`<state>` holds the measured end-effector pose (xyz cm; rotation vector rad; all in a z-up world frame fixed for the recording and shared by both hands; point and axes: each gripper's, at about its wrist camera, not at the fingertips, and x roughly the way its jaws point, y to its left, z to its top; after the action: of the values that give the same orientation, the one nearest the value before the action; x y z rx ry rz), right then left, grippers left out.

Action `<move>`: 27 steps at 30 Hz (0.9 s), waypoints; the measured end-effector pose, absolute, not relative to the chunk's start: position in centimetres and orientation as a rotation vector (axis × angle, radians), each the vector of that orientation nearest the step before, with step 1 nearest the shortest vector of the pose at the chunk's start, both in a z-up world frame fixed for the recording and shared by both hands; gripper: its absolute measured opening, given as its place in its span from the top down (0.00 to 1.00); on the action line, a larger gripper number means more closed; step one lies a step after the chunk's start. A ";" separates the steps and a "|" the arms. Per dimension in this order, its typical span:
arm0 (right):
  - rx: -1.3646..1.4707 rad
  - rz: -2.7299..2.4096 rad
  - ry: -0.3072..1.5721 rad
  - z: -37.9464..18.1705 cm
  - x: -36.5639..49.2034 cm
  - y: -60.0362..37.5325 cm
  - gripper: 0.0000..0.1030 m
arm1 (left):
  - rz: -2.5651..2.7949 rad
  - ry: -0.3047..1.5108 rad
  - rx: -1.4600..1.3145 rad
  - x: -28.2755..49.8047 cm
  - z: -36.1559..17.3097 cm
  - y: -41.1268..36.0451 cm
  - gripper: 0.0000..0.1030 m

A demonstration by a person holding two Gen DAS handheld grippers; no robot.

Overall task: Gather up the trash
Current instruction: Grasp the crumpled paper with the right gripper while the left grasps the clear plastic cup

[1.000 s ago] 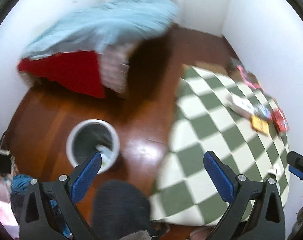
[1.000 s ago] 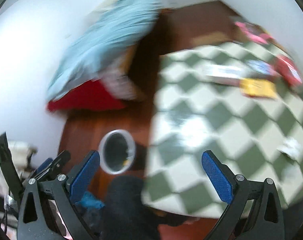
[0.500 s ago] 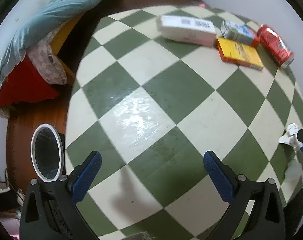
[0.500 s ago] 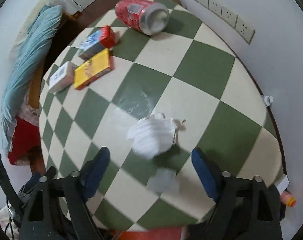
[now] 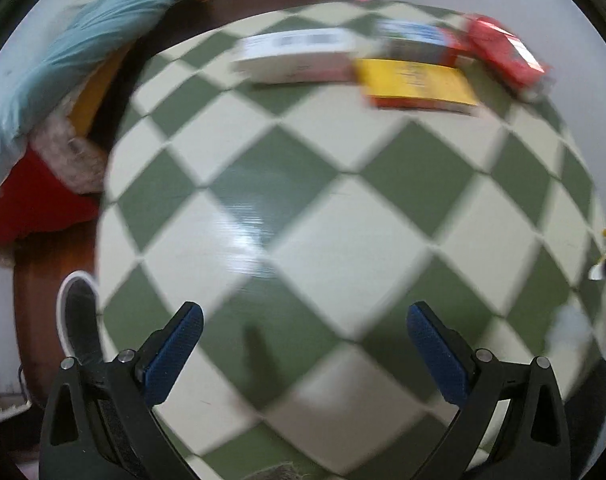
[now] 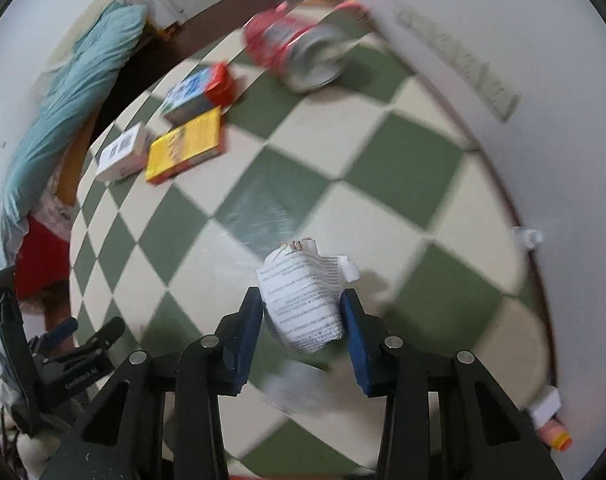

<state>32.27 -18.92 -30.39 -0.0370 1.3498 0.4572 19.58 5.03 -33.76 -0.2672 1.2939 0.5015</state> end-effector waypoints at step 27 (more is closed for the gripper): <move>0.035 0.383 1.393 -31.6 30.3 -28.0 0.59 | 0.252 1.279 -0.219 24.9 -34.7 -11.0 0.64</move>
<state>30.28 -28.03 -31.60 0.0348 1.3934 0.3832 24.91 -10.99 -34.70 -0.2186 1.2787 0.2525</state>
